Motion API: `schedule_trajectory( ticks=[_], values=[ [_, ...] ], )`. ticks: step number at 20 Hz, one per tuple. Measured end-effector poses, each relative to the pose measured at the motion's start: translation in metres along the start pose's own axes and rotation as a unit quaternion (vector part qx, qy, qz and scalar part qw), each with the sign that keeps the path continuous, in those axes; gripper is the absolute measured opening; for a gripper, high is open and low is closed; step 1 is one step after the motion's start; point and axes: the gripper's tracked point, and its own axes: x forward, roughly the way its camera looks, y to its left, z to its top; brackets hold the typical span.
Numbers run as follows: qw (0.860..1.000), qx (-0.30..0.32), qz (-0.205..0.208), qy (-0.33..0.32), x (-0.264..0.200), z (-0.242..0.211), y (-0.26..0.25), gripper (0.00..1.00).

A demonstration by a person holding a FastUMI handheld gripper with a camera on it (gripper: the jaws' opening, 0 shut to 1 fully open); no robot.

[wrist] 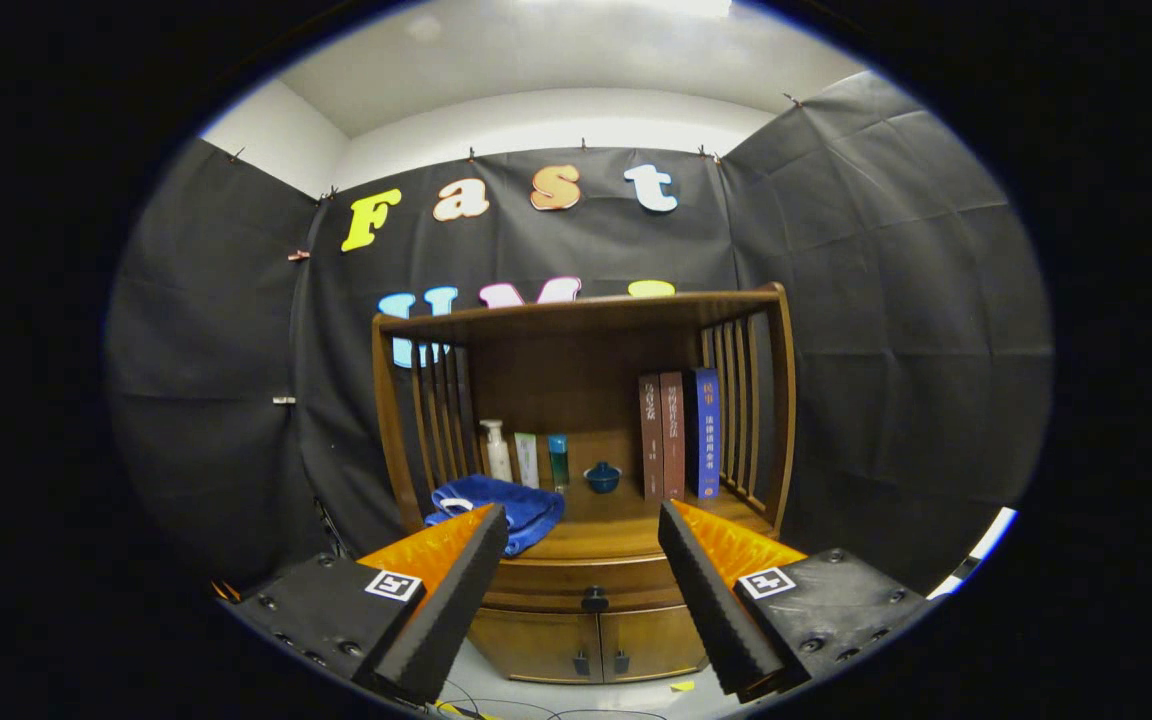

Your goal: Pull open the drawer, take out the items inside it, and place them on the countertop above the cabinet.

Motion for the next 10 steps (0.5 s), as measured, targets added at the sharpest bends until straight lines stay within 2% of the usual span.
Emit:
schedule_trajectory(
  ticks=[10],
  values=[
    [0.996,-0.016,-0.001,0.090,0.078,-0.134,-0.010,0.99]
  ],
)
